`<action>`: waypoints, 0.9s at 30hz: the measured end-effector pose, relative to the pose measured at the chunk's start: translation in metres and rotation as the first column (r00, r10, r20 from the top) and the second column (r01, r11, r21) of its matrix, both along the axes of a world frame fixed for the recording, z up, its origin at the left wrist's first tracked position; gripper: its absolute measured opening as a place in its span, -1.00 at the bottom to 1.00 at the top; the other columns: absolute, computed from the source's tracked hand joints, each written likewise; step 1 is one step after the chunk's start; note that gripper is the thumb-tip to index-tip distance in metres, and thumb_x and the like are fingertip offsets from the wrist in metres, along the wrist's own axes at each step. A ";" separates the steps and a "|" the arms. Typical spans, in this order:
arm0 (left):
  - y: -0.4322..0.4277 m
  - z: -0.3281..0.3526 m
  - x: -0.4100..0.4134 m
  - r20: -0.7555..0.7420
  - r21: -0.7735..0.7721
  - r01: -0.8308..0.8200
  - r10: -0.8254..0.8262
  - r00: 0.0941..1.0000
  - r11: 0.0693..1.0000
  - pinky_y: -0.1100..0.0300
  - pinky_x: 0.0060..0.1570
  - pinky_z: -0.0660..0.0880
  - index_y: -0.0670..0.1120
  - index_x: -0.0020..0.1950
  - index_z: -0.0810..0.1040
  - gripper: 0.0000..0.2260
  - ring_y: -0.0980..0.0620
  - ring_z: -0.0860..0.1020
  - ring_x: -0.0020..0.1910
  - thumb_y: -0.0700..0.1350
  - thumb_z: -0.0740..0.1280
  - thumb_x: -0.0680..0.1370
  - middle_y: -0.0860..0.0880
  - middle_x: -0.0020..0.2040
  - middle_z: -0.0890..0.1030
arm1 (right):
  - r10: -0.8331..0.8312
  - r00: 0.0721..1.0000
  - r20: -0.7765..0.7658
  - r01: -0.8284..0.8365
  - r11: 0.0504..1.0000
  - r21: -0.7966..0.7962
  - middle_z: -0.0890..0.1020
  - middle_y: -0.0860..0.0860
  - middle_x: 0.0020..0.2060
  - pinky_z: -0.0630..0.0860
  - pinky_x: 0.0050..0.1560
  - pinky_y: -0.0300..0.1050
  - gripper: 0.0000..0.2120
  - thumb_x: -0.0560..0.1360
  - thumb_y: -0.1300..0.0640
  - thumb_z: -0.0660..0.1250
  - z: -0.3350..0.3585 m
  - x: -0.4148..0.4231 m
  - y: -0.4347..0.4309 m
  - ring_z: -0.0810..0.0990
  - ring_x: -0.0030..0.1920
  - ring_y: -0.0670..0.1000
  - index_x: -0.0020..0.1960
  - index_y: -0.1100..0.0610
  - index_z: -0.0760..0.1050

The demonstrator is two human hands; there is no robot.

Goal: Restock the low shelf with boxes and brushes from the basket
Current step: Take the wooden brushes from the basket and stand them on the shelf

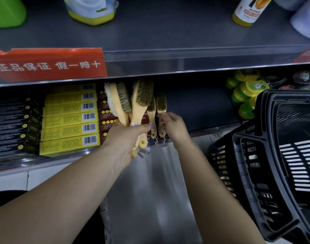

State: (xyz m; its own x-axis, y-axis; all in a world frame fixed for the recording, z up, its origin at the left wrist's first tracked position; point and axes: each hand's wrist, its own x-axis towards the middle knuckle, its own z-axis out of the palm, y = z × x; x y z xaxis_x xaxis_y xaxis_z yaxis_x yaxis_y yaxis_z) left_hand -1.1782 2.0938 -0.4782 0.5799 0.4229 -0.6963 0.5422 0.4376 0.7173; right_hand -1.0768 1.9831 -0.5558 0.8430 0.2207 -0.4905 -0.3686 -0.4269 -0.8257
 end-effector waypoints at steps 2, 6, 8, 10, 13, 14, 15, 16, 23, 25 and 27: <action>-0.001 0.000 0.000 -0.006 0.011 0.017 -0.017 1.000 1.000 0.36 -0.65 0.31 -0.14 -0.09 0.51 -0.84 0.01 0.50 -0.65 -0.27 0.44 0.41 -0.13 -0.38 0.59 | 0.124 0.977 -0.175 -0.075 0.963 0.259 0.67 -0.03 -0.26 0.51 -0.27 -0.27 -0.74 0.59 0.04 0.18 0.023 -0.015 0.004 0.63 -0.23 -0.06 -0.03 0.12 0.60; -0.003 0.000 0.001 -0.010 0.018 0.041 -0.041 0.999 0.999 0.33 -0.62 0.38 -0.09 -0.15 0.55 -0.83 0.00 0.56 -0.51 -0.32 0.44 0.37 -0.11 -0.32 0.61 | 0.243 0.917 -0.316 -0.072 0.880 0.469 0.59 0.14 -0.24 0.55 -0.32 -0.12 -0.87 0.55 0.25 0.22 0.044 -0.032 0.011 0.57 -0.28 0.06 -0.05 0.23 0.55; -0.005 0.002 0.000 0.001 -0.009 0.046 -0.046 0.999 0.999 0.39 -0.65 0.32 -0.12 -0.10 0.56 -0.81 -0.02 0.58 -0.45 -0.34 0.43 0.38 -0.14 -0.29 0.62 | 0.251 0.919 -0.305 -0.093 0.888 0.451 0.54 0.19 -0.20 0.51 -0.21 -0.02 -0.89 0.54 0.30 0.22 0.046 -0.031 0.009 0.52 -0.23 0.13 -0.02 0.27 0.51; -0.009 0.002 0.000 0.025 -0.035 0.069 -0.068 0.997 0.997 0.39 -0.66 0.30 -0.13 -0.08 0.56 -0.82 0.04 0.58 -0.50 -0.33 0.44 0.39 -0.09 -0.38 0.63 | 0.244 0.926 -0.287 -0.108 0.902 0.418 0.53 0.18 -0.21 0.44 -0.11 0.04 -0.92 0.53 0.32 0.23 0.044 -0.026 0.003 0.48 -0.18 0.14 -0.05 0.27 0.50; -0.008 -0.001 0.003 0.012 0.019 0.013 -0.013 1.000 1.000 0.39 -0.68 0.28 -0.11 -0.04 0.52 -0.78 0.08 0.52 -0.56 -0.29 0.45 0.38 -0.02 -0.42 0.55 | 0.126 0.938 -0.322 -0.001 0.932 0.363 0.61 0.12 -0.29 0.55 -0.21 -0.07 -0.93 0.52 0.33 0.26 0.038 -0.011 -0.008 0.58 -0.28 0.04 -0.06 0.24 0.52; -0.006 -0.002 0.005 0.006 0.026 -0.022 0.022 1.000 0.999 0.38 -0.68 0.28 -0.10 0.00 0.49 -0.74 0.03 0.50 -0.48 -0.28 0.46 0.39 -0.03 -0.35 0.52 | 0.060 0.940 -0.335 0.063 0.936 0.346 0.62 0.11 -0.30 0.58 -0.28 -0.11 -0.92 0.52 0.33 0.26 0.034 -0.005 -0.012 0.60 -0.31 0.03 -0.02 0.26 0.51; -0.003 -0.003 0.007 0.001 0.029 -0.051 0.051 0.999 0.998 0.37 -0.69 0.28 -0.09 0.03 0.47 -0.72 -0.01 0.47 -0.42 -0.26 0.46 0.39 -0.05 -0.28 0.50 | -0.017 0.942 -0.334 0.128 0.941 0.312 0.63 0.12 -0.31 0.58 -0.33 -0.14 -0.91 0.53 0.33 0.26 0.030 0.002 -0.018 0.61 -0.33 0.03 0.01 0.27 0.51; 0.000 -0.005 0.008 -0.001 0.035 -0.065 0.065 0.998 0.997 0.35 -0.68 0.29 -0.08 0.04 0.46 -0.70 -0.02 0.45 -0.39 -0.22 0.48 0.39 -0.06 -0.24 0.50 | -0.100 0.945 -0.311 0.182 0.952 0.246 0.63 0.12 -0.29 0.57 -0.34 -0.15 -0.90 0.53 0.31 0.26 0.023 0.009 -0.024 0.62 -0.33 0.03 0.02 0.25 0.51; -0.004 -0.004 0.010 0.012 0.014 -0.076 0.076 0.997 0.997 0.22 -0.46 0.34 -0.01 -0.11 0.49 -0.78 0.01 0.43 -0.38 0.05 0.46 0.42 -0.01 -0.26 0.53 | -0.304 0.938 -0.169 0.296 0.953 -0.071 0.52 0.11 -0.04 0.45 -0.30 -0.33 -0.68 0.54 0.38 0.14 -0.034 0.049 -0.025 0.49 -0.08 0.03 0.27 0.27 0.42; -0.005 -0.004 0.012 0.017 0.007 -0.105 0.105 0.994 0.994 0.22 -0.42 0.34 -0.01 -0.11 0.50 -0.80 0.03 0.46 -0.32 0.06 0.44 0.43 0.01 -0.24 0.54 | -0.196 0.969 -0.153 0.179 0.977 -0.118 0.55 0.07 -0.07 0.46 -0.18 -0.28 -0.67 0.53 0.39 0.15 -0.046 0.047 -0.017 0.52 -0.13 0.00 0.27 0.26 0.43; -0.006 -0.003 0.013 0.011 -0.007 -0.118 0.118 0.993 0.993 0.24 -0.49 0.35 -0.01 -0.12 0.50 -0.84 0.03 0.45 -0.34 0.04 0.41 0.46 0.00 -0.25 0.52 | -0.177 0.978 -0.108 0.159 0.975 -0.155 0.60 0.11 -0.02 0.47 -0.14 -0.23 -0.68 0.51 0.39 0.15 -0.053 0.045 -0.013 0.54 -0.10 0.01 0.22 0.23 0.47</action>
State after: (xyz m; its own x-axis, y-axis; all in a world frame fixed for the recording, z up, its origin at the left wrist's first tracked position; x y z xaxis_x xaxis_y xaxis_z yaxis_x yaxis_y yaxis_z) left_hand -1.1652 2.0879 -0.4812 0.5338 0.4847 -0.6929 0.4787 0.5023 0.7201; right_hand -1.0319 1.9700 -0.6091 0.7946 0.0003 -0.6071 -0.5385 -0.4616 -0.7049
